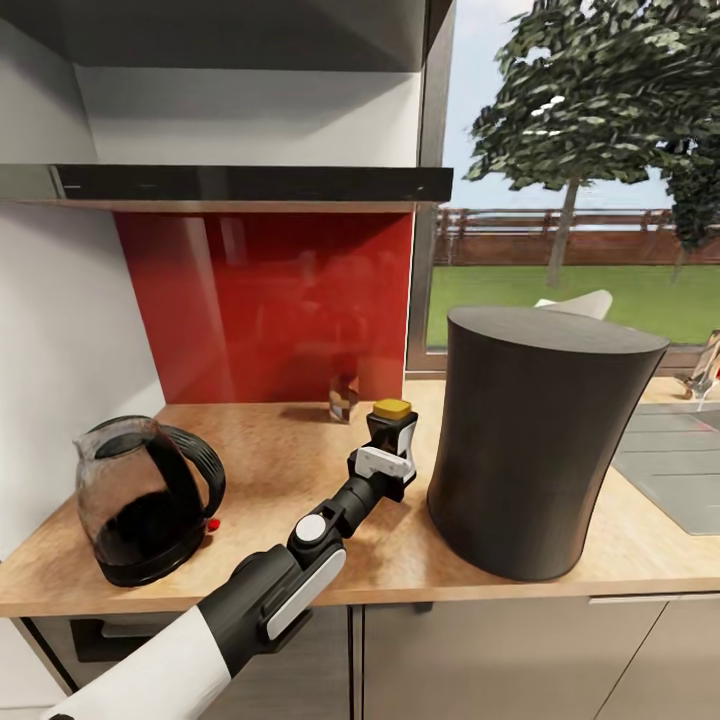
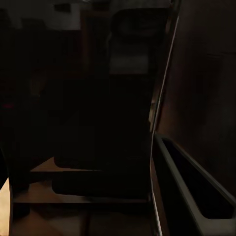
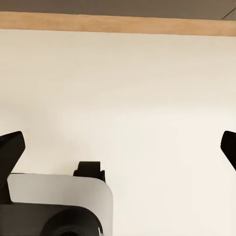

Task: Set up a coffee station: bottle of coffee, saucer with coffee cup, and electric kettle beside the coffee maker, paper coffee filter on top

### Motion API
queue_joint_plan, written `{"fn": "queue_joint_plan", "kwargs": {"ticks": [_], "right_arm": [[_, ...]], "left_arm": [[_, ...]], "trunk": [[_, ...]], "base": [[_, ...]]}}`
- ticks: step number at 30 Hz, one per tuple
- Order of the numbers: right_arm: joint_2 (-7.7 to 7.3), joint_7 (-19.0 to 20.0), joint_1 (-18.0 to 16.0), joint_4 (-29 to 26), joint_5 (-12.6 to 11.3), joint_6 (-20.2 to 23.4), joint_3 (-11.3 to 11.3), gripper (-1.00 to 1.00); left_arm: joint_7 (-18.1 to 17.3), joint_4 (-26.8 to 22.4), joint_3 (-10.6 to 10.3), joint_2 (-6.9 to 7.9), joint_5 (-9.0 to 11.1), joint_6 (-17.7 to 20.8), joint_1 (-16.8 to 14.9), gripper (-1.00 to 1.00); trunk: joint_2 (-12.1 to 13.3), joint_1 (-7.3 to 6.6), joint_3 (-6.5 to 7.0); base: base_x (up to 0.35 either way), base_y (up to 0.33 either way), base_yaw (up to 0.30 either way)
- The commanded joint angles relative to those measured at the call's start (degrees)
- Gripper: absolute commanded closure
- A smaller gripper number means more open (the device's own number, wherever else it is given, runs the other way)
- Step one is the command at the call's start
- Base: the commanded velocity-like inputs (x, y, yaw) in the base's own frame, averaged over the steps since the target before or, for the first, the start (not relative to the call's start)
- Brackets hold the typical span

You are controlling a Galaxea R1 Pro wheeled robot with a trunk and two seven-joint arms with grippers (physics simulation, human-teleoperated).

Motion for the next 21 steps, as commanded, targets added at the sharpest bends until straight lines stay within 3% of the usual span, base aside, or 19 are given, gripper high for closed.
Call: {"fn": "queue_joint_plan", "kwargs": {"ticks": [1,21], "right_arm": [[-0.02,0.0,0.0,0.0,0.1,-0.2,0.1,-1.0],[-0.02,0.0,0.0,0.0,0.1,-0.2,0.1,-1.0]], "left_arm": [[0.4,0.0,-0.2,0.03,0.4,-0.3,-0.1,1.0],[0.4,0.0,0.3,0.12,0.4,-0.3,-0.1,1.0]], "trunk": [[0.0,0.0,-0.13],[0.0,0.0,-0.5]], "base": [[0.0,0.0,0.0],[0.018,0.0,0.0]]}}
